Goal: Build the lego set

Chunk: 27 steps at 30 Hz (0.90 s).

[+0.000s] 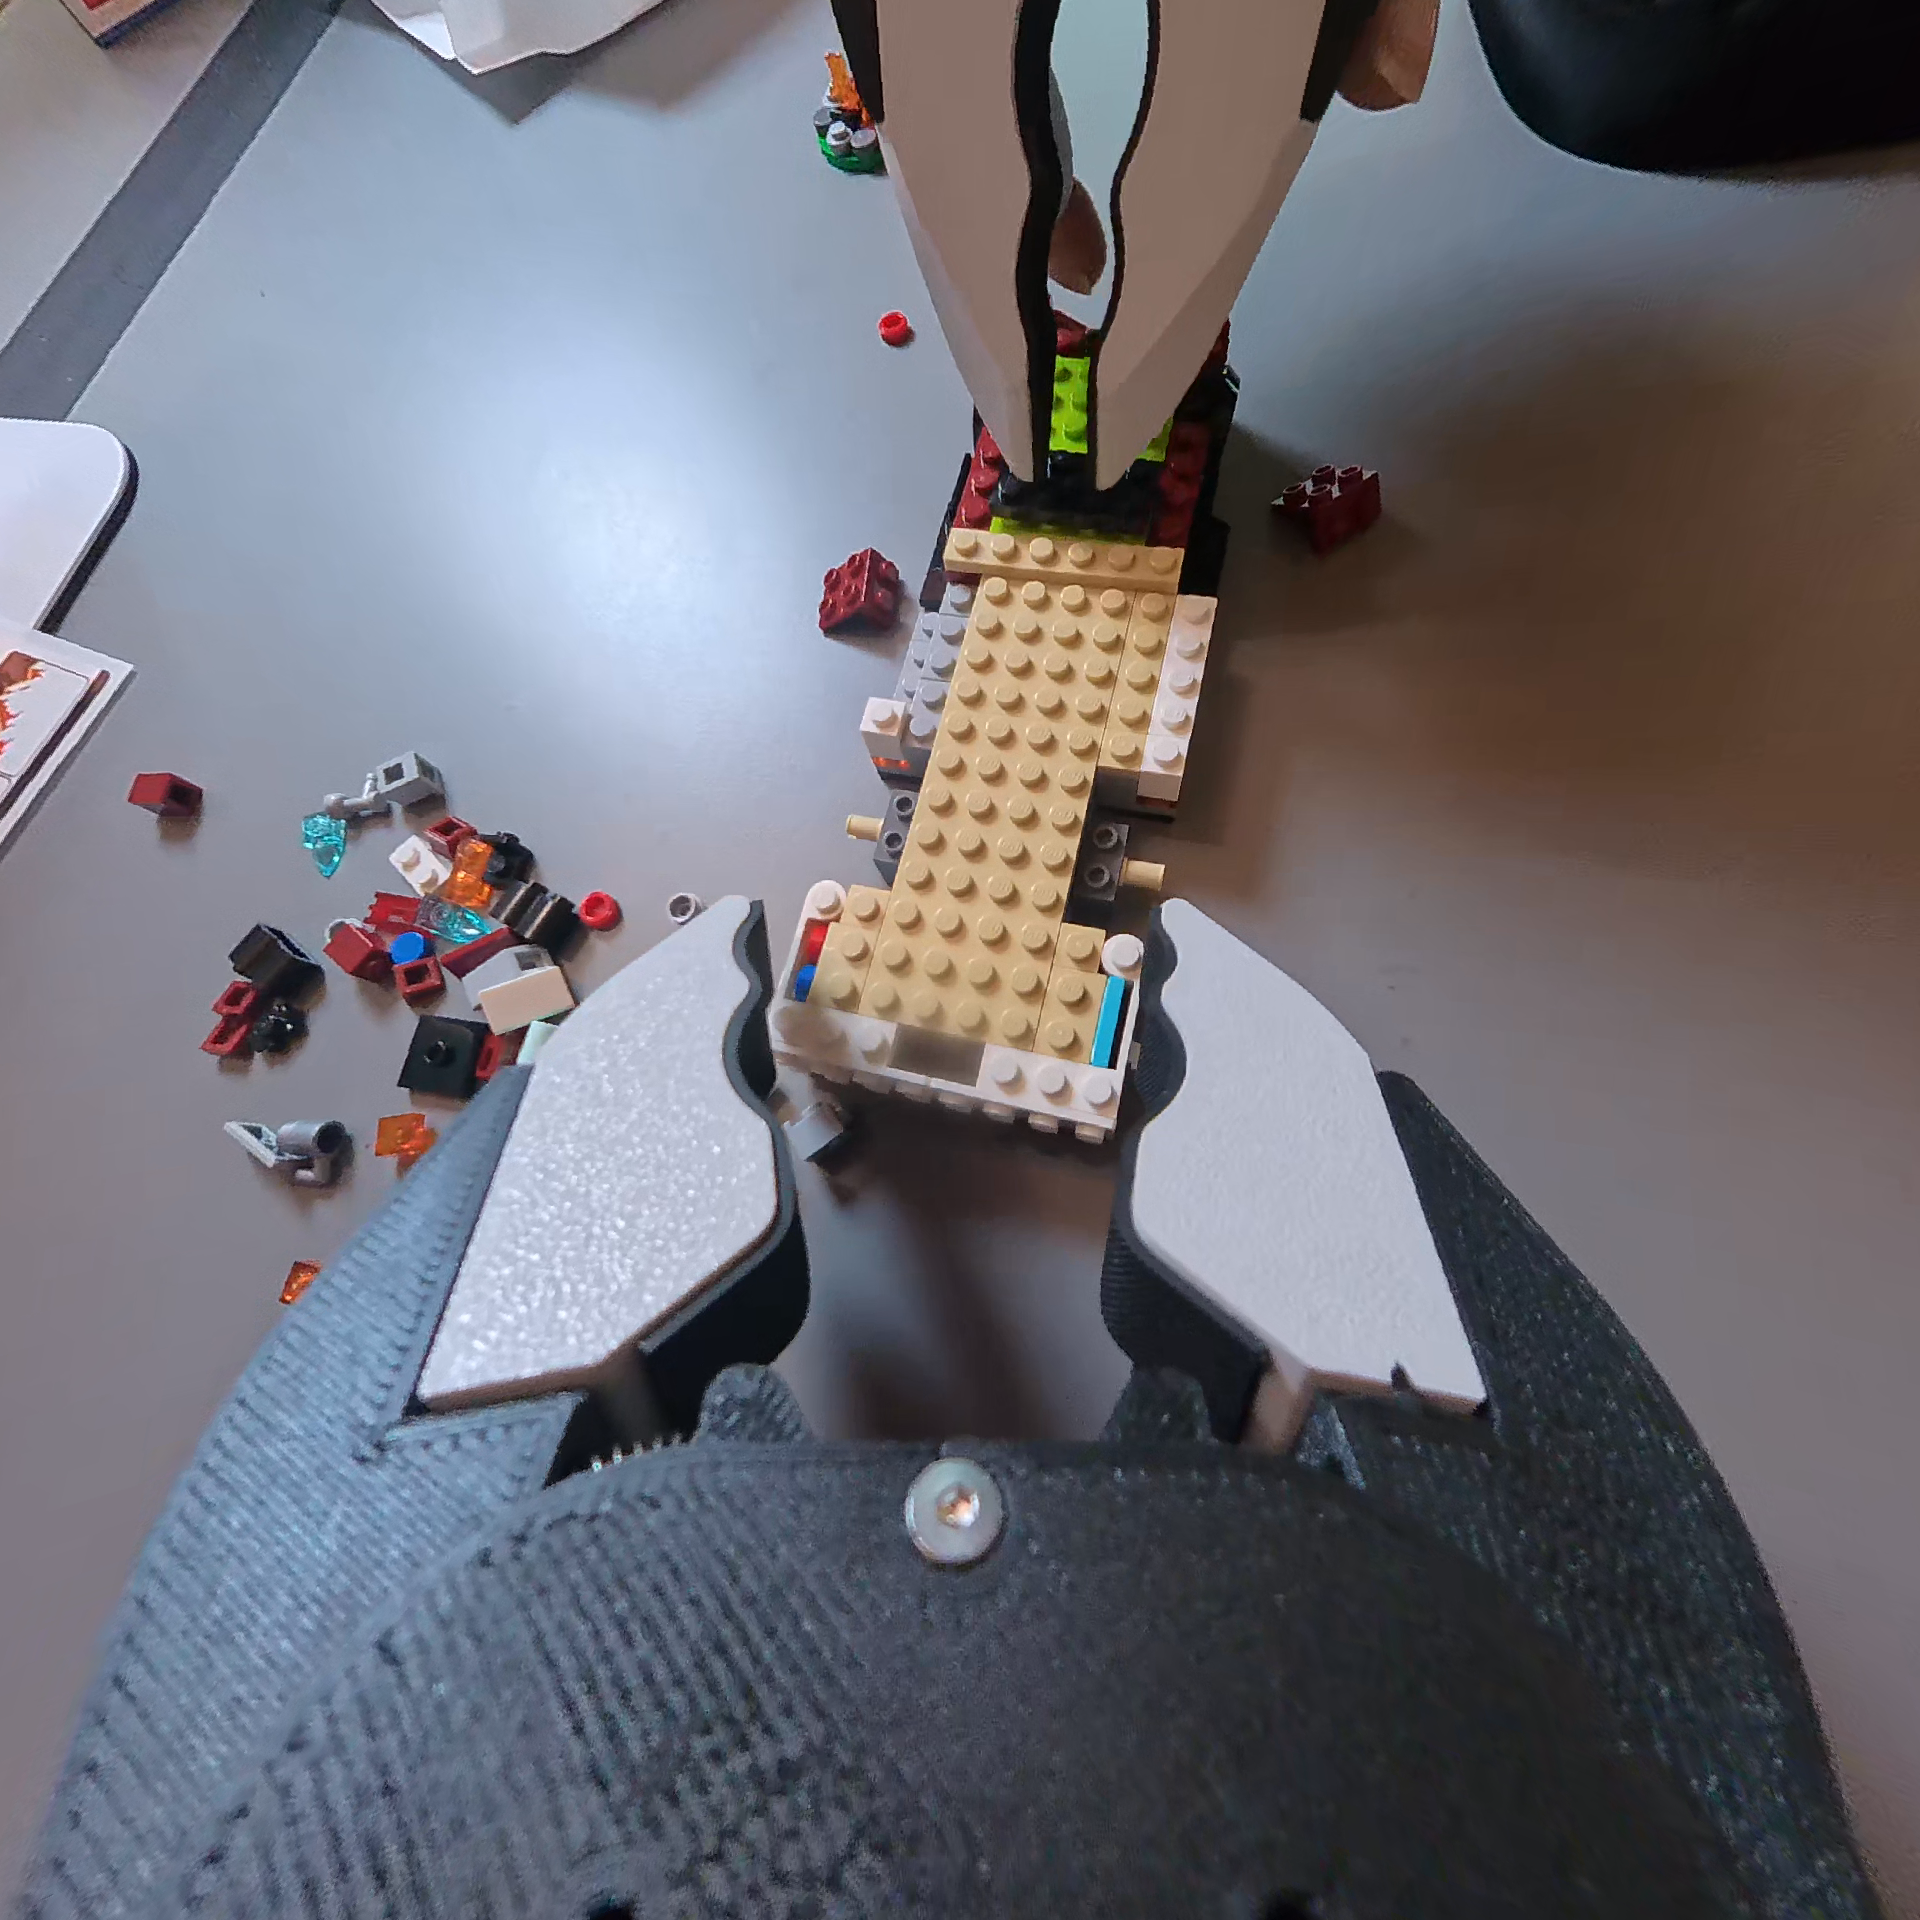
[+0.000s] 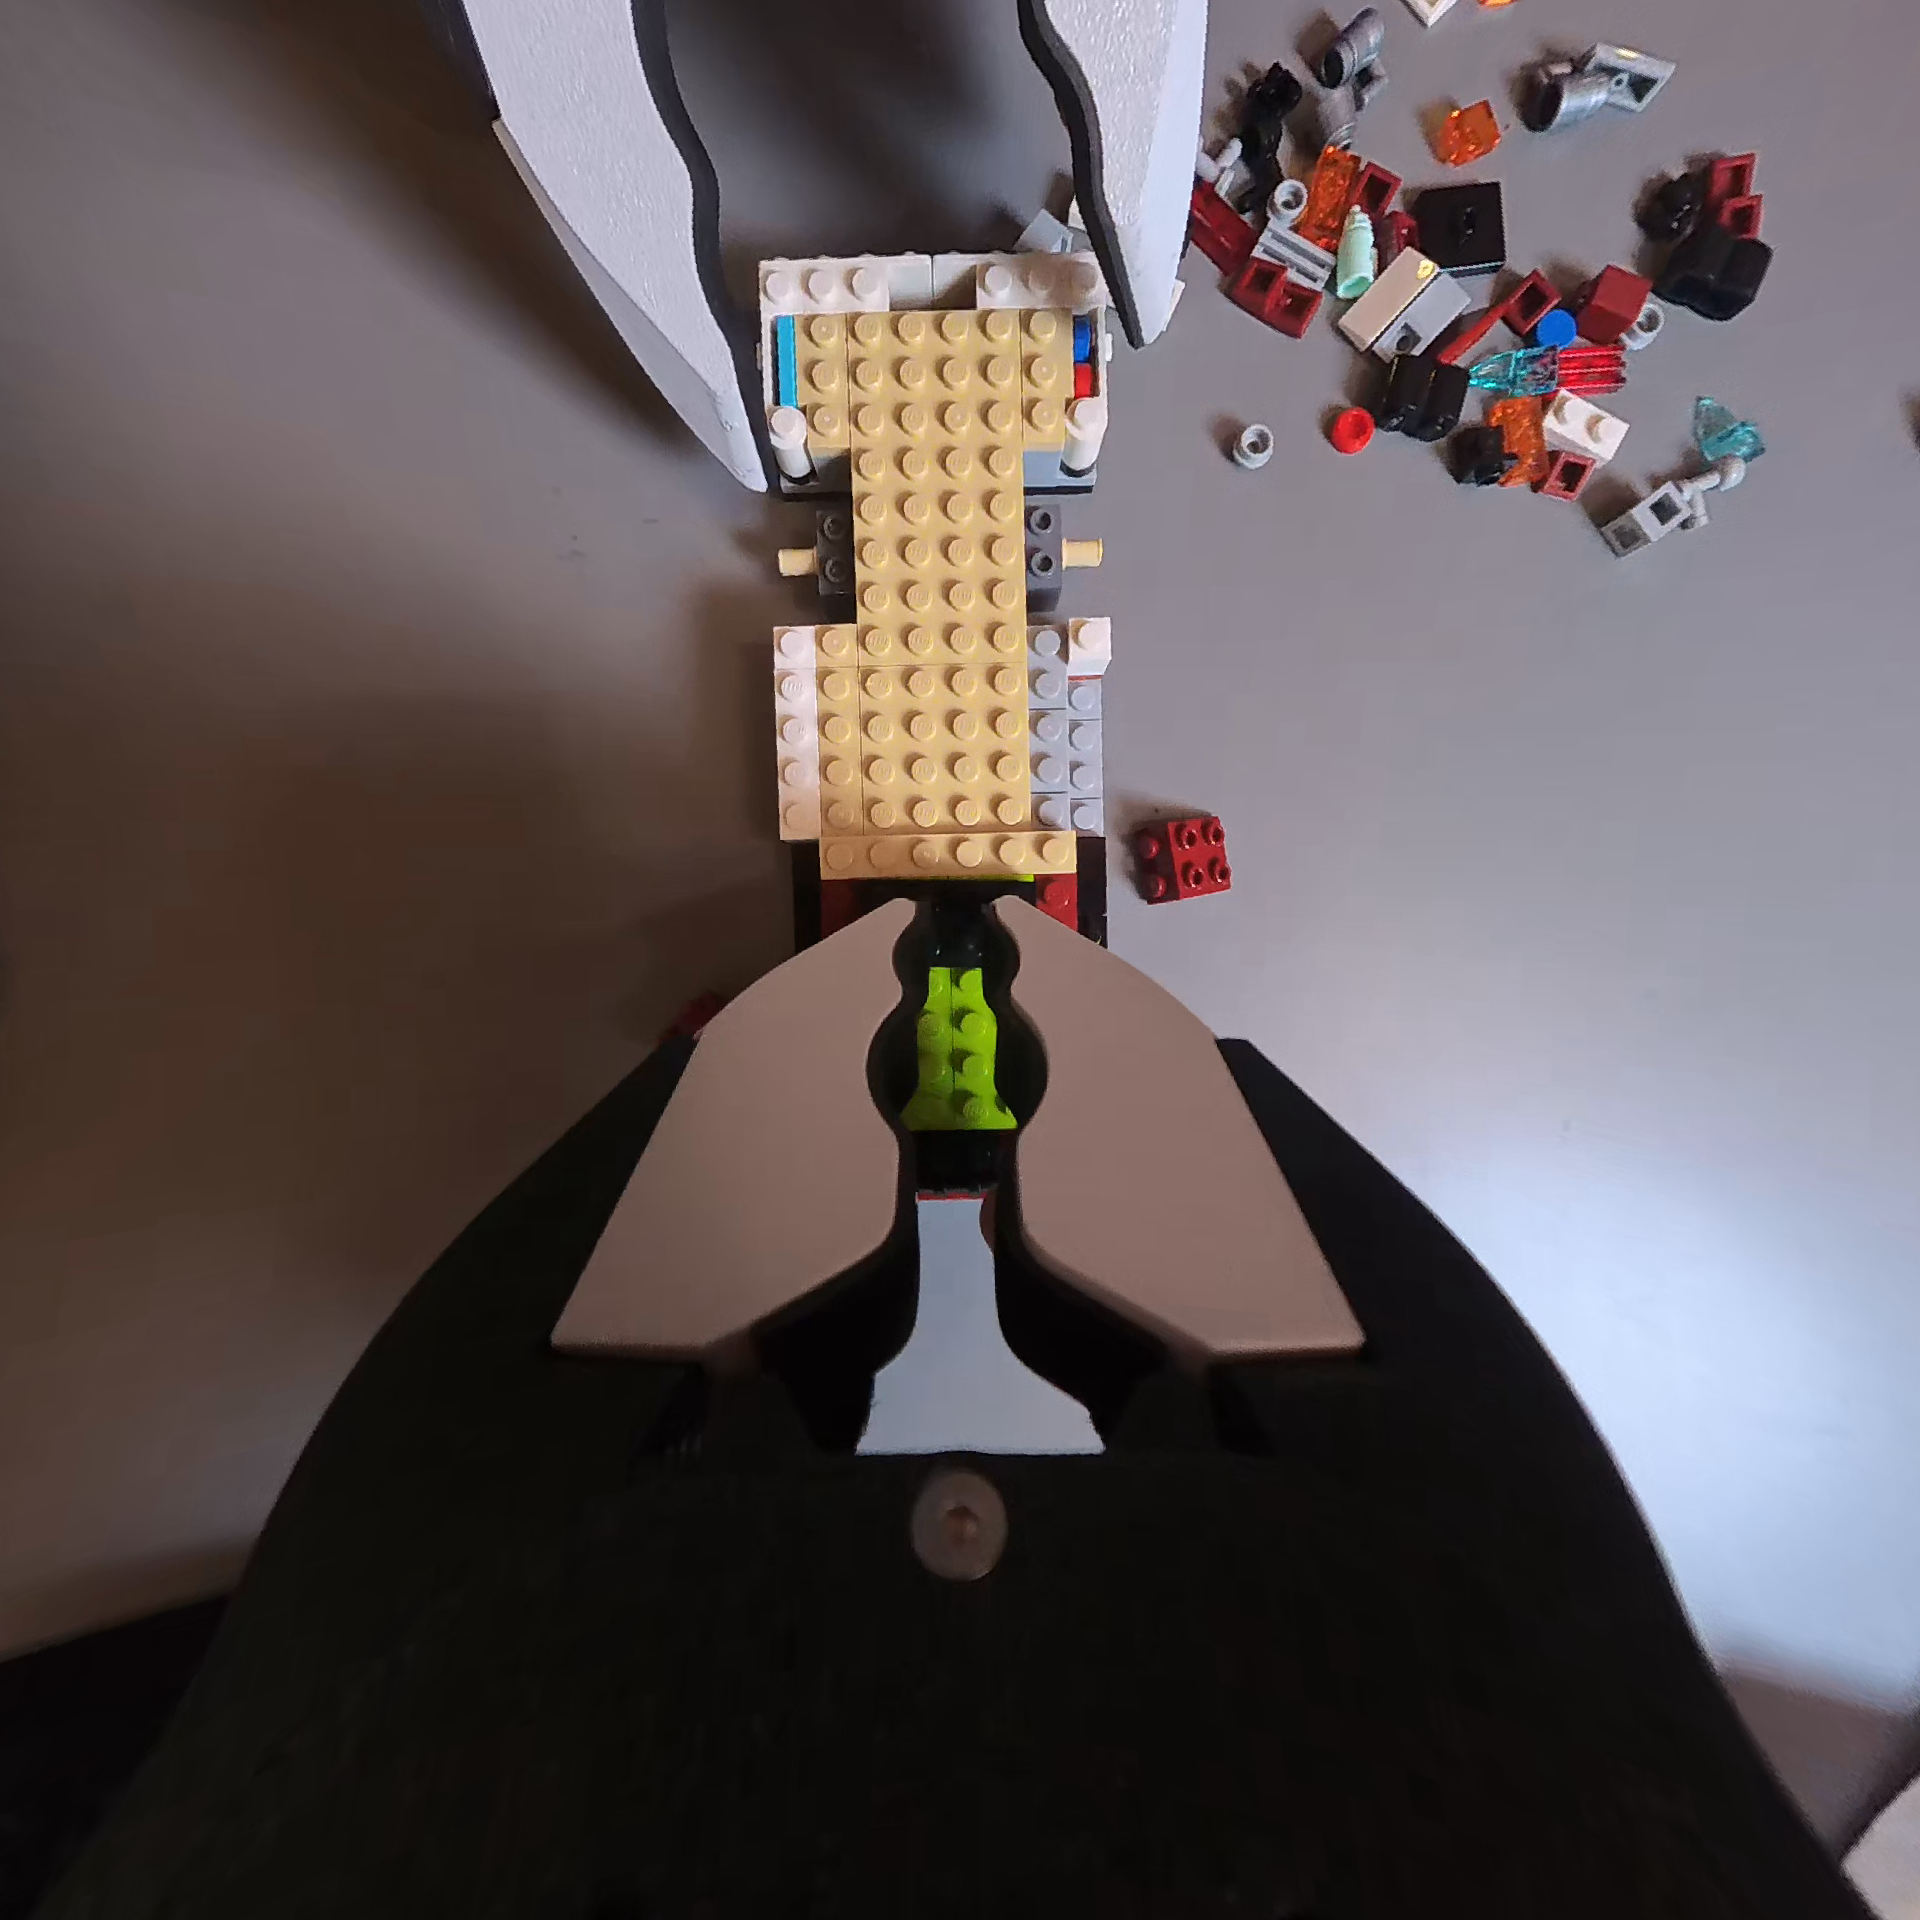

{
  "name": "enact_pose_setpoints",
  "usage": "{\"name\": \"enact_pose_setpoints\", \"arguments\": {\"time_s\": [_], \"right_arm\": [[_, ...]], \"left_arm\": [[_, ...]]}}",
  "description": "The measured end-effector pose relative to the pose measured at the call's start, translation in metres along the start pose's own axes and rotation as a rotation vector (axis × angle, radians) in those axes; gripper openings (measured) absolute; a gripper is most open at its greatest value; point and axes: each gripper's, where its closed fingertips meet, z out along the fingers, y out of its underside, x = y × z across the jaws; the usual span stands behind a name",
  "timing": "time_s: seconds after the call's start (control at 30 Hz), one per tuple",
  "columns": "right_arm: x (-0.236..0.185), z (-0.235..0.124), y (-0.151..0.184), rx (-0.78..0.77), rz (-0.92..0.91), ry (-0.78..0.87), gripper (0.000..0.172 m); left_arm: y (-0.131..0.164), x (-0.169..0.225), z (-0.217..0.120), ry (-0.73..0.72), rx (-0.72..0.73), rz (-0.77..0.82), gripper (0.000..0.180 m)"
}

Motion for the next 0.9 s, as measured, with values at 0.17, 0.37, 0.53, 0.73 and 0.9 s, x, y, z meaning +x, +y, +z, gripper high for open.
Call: {"name": "enact_pose_setpoints", "arguments": {"time_s": [0.17,0.37,0.53,0.73,0.9], "right_arm": [[-0.001,0.0,0.0,-0.008,-0.005,-0.01,0.009],[-0.001,0.0,0.0,-0.03,-0.009,-0.02,0.008],[-0.001,0.001,0.0,-0.034,-0.012,-0.023,0.008],[-0.001,0.0,-0.001,-0.03,-0.024,-0.011,0.008],[0.002,-0.008,-0.011,0.054,-0.002,-0.003,0.016]], "left_arm": [[0.0,0.0,0.0,0.003,0.0,-0.005,0.068],[0.0,0.001,0.0,0.005,-0.002,-0.007,0.068],[0.001,0.001,0.0,0.006,-0.006,-0.008,0.068],[-0.003,0.0,-0.004,0.018,0.017,-0.026,0.07],[-0.005,-0.005,-0.007,0.006,0.044,-0.046,0.069]]}}
